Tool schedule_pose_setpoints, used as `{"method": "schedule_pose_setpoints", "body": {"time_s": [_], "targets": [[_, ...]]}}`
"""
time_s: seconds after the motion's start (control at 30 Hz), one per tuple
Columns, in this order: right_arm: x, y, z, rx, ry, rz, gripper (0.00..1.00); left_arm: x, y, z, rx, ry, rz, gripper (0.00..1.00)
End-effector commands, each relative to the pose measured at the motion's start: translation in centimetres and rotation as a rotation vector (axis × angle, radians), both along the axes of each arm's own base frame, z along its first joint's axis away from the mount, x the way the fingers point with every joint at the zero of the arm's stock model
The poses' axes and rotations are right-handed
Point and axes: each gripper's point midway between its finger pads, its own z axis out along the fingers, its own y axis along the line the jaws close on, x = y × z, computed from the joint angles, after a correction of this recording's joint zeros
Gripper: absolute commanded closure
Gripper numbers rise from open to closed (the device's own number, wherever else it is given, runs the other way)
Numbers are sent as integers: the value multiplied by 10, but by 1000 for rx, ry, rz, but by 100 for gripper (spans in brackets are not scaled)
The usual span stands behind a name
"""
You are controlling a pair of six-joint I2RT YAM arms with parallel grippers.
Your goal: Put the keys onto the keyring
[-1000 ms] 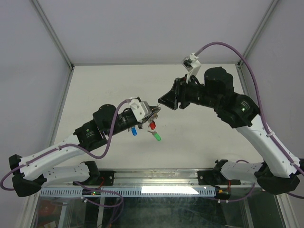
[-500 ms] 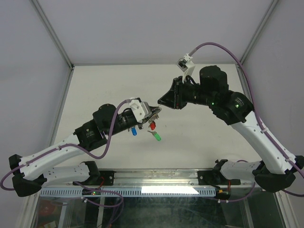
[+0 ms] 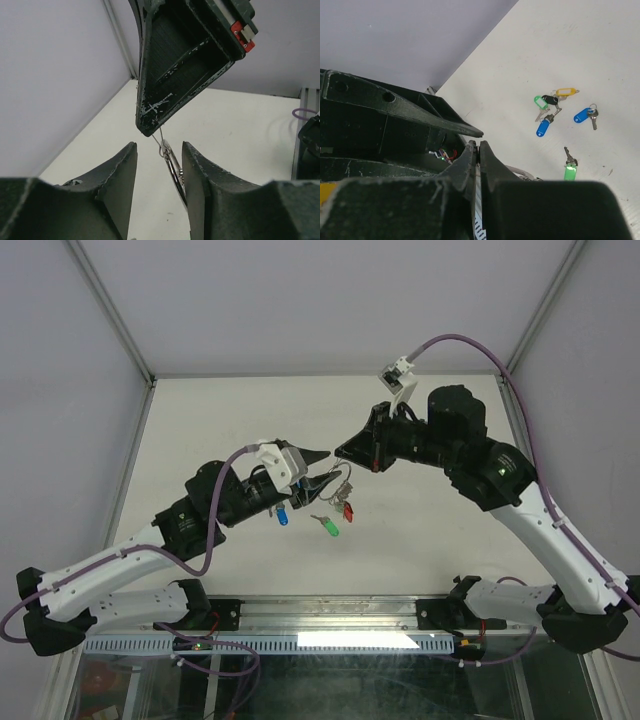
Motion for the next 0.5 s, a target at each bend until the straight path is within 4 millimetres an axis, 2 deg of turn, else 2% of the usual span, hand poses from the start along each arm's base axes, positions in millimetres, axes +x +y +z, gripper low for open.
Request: {"method": "schedule_pose_setpoints", "body": {"time_s": [0.0, 0.27, 0.47], "targets": [[5, -6, 45, 135, -115, -58, 100, -4, 4, 33, -161, -11, 1, 59], [9, -9, 57, 186, -143, -95, 100, 6, -3, 28, -190, 36, 32, 54], [10, -7, 57, 198, -140, -93, 100, 15, -2, 30, -210, 41, 78, 50]]}}
